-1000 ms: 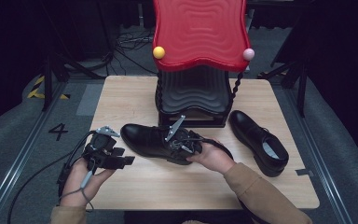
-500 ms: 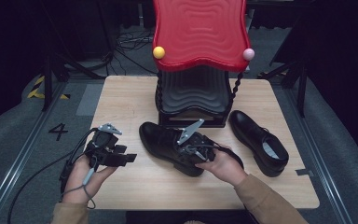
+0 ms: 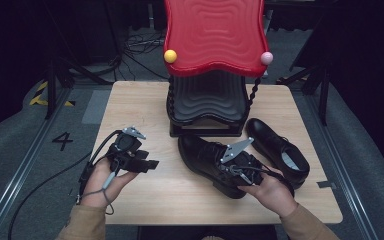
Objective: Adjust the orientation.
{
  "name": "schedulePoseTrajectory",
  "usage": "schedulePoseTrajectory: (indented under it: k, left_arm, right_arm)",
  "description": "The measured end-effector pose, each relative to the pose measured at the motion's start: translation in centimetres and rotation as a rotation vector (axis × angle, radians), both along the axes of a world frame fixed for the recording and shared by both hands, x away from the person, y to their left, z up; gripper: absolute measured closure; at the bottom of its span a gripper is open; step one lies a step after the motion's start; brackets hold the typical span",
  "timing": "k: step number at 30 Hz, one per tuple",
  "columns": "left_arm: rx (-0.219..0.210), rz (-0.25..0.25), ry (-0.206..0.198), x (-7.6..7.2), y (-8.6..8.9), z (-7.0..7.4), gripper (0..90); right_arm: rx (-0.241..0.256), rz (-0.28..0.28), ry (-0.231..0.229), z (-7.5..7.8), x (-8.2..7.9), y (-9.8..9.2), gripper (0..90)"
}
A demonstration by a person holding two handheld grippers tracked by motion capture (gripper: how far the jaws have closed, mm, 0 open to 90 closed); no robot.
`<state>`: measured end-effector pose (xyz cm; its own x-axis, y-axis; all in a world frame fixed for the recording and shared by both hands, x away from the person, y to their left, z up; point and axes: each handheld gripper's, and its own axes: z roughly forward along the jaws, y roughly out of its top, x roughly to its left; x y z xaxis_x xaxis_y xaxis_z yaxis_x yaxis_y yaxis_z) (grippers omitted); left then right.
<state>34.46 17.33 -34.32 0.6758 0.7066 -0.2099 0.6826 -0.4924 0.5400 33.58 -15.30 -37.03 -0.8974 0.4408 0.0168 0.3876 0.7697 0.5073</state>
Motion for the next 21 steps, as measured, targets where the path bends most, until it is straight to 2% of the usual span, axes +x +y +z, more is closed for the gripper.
schedulePoseTrajectory:
  k: [5,8,11,12,15,17,18,19,21]
  left_arm:
    - [-0.002,-0.017,0.001,0.5,-0.6,0.0,48.4]
    - [0.001,-0.025,-0.004,0.6,-0.8,0.0,48.4]
    - [0.0,-0.026,-0.002,0.6,-0.8,0.1,48.2]
    - [-0.002,-0.023,-0.004,0.5,-0.8,0.1,48.1]
    - [-0.001,-0.025,-0.009,0.5,-0.7,0.1,48.0]
    - [-0.001,-0.021,-0.008,0.4,-0.7,0.1,47.9]
    - [-0.001,-0.021,-0.008,0.4,-0.7,0.1,47.9]
    - [0.003,-0.023,-0.006,0.5,-0.7,0.0,47.8]
    - [0.003,-0.022,-0.004,0.5,-0.7,-0.1,47.7]
  right_arm:
    - [-0.054,-0.082,-0.024,-0.5,-0.1,-0.8,84.0]
    - [-0.066,-0.09,-0.009,-0.9,-0.4,-0.5,83.7]
    - [-0.092,-0.071,0.011,-1.4,-1.0,0.4,83.2]
    - [-0.092,-0.067,0.032,-1.5,-1.1,0.6,83.3]
    - [-0.109,-0.071,0.041,-1.7,-1.4,1.2,83.0]
    - [-0.104,-0.079,0.073,-1.7,-1.4,1.4,79.9]
    - [-0.104,-0.079,0.073,-1.7,-1.4,1.4,79.9]
    - [-0.048,-0.075,0.131,-1.3,-1.5,1.5,74.8]
    - [-0.018,-0.045,0.134,-0.8,-1.9,1.7,73.9]
